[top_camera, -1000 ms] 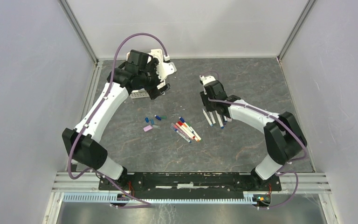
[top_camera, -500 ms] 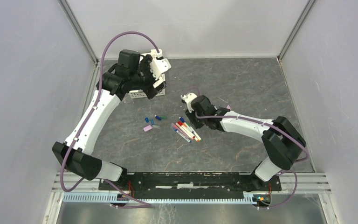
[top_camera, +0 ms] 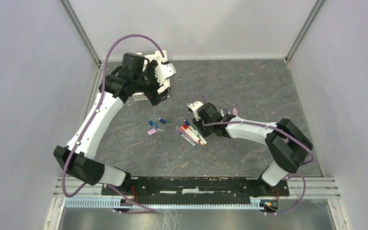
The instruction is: Open the pen caps
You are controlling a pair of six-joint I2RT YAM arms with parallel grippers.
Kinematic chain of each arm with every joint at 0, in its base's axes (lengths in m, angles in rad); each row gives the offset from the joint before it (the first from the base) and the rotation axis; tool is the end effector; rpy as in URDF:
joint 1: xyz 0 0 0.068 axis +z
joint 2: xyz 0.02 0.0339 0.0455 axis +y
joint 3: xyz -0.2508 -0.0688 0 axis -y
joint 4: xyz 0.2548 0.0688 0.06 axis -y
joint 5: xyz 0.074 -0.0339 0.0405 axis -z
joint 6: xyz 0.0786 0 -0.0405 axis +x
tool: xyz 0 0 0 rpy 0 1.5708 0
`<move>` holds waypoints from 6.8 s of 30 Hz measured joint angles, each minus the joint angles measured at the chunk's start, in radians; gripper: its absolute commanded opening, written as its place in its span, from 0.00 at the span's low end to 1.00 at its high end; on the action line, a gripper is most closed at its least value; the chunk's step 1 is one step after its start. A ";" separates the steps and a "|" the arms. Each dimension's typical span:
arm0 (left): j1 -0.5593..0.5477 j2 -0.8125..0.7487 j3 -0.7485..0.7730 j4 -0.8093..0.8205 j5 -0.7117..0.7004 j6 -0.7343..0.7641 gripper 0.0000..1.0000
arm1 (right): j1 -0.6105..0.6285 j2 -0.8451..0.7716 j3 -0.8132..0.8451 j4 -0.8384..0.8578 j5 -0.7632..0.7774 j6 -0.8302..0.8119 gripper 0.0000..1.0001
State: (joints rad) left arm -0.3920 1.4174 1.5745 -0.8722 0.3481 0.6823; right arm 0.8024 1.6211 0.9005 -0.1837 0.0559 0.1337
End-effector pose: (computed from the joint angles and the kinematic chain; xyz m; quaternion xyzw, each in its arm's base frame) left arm 0.2999 -0.1530 0.3635 0.5203 0.7331 -0.0968 0.4271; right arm 0.2519 0.2543 0.1211 -0.3013 0.8953 0.1239 0.3037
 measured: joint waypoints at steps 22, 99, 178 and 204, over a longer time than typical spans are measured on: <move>0.000 0.000 -0.024 -0.069 0.029 0.022 1.00 | 0.001 0.056 -0.011 0.030 0.026 0.011 0.31; -0.113 0.086 -0.276 -0.172 0.316 0.480 0.79 | -0.140 0.015 0.184 -0.127 -0.957 0.001 0.00; 0.047 0.307 -0.352 0.093 0.078 0.483 0.03 | -0.366 -0.090 0.118 -0.157 -0.148 0.042 0.00; 0.044 0.303 -0.244 0.095 0.141 0.296 0.56 | -0.366 0.049 0.050 0.033 -0.028 0.057 0.28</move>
State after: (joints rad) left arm -0.3477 1.7203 1.3304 -0.7773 0.4892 0.9783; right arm 0.4366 1.6699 0.9508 -0.1509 0.0280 0.1909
